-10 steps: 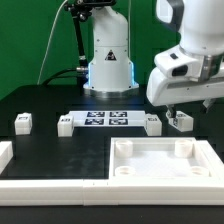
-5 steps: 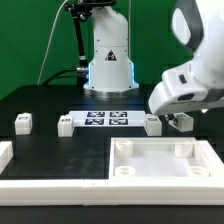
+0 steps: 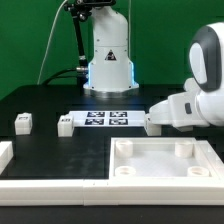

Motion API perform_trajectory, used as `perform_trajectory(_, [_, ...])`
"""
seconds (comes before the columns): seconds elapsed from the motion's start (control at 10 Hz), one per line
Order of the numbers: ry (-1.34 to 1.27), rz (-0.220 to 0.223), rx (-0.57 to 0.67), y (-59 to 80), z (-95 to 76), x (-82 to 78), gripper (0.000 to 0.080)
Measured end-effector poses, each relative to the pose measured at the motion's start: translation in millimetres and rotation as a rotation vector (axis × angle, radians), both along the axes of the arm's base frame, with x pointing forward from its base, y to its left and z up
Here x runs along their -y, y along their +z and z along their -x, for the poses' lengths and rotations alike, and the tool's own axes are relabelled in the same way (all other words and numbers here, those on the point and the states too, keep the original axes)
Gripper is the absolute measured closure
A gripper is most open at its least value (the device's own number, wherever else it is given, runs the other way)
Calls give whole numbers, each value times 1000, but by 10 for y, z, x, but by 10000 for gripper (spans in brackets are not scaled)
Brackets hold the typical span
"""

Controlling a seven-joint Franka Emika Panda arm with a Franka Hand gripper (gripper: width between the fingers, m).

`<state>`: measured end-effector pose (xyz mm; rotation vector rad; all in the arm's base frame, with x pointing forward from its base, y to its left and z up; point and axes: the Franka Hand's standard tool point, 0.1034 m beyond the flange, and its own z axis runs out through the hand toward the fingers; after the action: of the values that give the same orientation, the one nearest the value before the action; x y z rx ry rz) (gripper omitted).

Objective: Assemble one leg

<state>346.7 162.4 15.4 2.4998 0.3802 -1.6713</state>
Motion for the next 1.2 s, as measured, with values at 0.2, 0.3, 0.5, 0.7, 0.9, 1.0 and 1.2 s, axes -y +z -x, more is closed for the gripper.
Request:
perform_trajectory(0.2, [-1,-2,3,-5,-7,-2,354])
perform_trajectory(0.3, [-2,-2,3,-4,-7,-2,354])
perform_trajectory(0.5, [-2,-2,3,-5,-6,-1,511])
perform_trajectory(0.7, [-2,-2,3,-5,-6,-1,511])
perform_trajectory(0.9, [-2,-2,3,-5,-7,-1,511])
perform_trajectory(1.0, [-4,-4,1,10,-9,-1,511])
perform_trajectory(1.2, [-11,-5,4,193,-71,32,511])
